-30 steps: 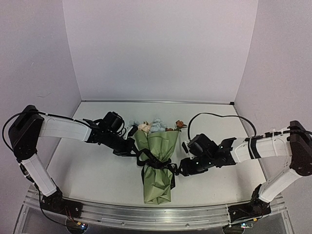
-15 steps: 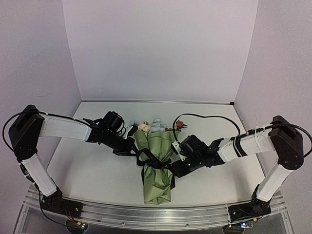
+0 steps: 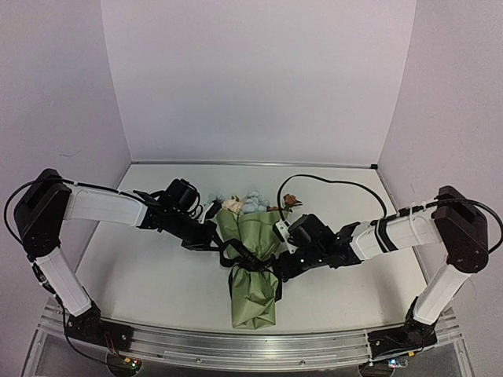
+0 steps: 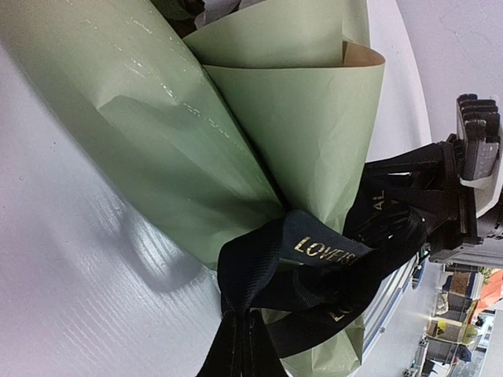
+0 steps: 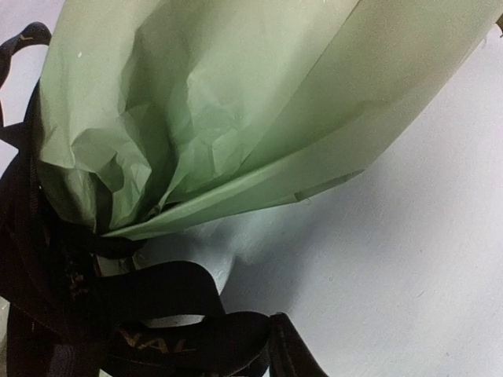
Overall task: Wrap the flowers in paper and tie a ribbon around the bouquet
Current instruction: Adjust the half-tied ribbon on the folded bouquet.
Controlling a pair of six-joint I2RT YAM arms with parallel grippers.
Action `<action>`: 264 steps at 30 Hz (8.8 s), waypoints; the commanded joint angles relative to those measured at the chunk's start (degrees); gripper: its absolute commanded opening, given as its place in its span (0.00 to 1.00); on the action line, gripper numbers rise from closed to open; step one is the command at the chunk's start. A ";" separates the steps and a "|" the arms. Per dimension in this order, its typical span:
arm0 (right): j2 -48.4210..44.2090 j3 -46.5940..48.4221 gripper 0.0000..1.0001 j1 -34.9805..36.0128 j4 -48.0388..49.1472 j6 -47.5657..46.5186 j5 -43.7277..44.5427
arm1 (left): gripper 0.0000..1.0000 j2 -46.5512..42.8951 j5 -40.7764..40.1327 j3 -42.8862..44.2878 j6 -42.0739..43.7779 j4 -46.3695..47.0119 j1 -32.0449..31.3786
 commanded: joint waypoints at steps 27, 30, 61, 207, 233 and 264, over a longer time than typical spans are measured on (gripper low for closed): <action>-2.05 4.90 0.24 0.61 -10.77 0.39 4.35 | 0.00 -1.96 0.51 0.49 -0.43 1.79 0.37; -0.86 5.52 0.28 0.58 -10.31 0.25 4.10 | 0.00 -2.15 0.47 0.31 -0.48 1.79 0.37; -6.65 5.44 0.00 0.85 -31.16 9.39 17.91 | 0.00 -4.53 -2.98 -7.02 -4.04 6.53 0.32; 2.64 11.61 0.05 -4.68 -24.82 21.37 -2.09 | 0.00 -19.91 -13.61 -19.56 -13.54 2.48 -2.84; -0.66 11.67 0.00 11.31 -30.82 13.94 2.19 | 0.00 -17.62 -21.00 -21.98 -18.93 -5.78 0.41; 3.14 9.23 0.49 -9.10 -11.12 1.72 -24.22 | 0.00 -15.91 -21.01 -18.09 -14.92 -7.75 1.38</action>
